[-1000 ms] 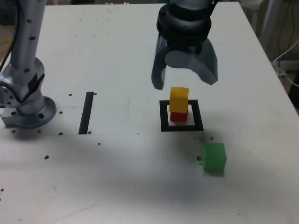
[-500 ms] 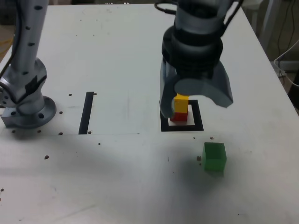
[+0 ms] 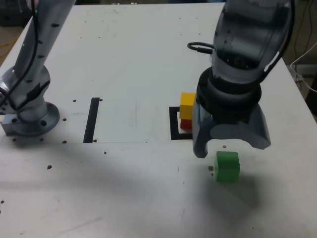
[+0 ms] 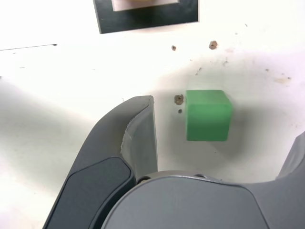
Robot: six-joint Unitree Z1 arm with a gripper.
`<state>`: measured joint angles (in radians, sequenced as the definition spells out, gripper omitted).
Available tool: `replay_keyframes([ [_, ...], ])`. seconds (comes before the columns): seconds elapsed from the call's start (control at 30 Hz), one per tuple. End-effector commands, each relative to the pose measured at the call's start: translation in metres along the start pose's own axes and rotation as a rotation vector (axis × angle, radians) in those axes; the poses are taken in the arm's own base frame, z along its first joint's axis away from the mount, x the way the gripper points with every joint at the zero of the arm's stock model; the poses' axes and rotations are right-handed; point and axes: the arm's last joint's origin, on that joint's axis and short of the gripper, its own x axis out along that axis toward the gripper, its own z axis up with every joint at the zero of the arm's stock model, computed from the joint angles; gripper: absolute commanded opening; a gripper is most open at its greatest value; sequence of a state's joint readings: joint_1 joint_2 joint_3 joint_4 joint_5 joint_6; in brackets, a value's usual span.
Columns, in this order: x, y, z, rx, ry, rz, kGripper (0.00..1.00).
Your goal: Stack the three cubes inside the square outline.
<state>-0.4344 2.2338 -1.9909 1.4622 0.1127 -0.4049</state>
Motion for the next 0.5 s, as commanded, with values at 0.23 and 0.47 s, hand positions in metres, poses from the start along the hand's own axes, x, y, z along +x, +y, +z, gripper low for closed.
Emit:
replay_keyframes([
  [0.23, 0.018, -0.004, 0.009, 0.010, 0.067, -0.012, 0.95],
  [0.47, 0.031, -0.008, 0.018, 0.007, 0.083, -0.016, 0.91],
])
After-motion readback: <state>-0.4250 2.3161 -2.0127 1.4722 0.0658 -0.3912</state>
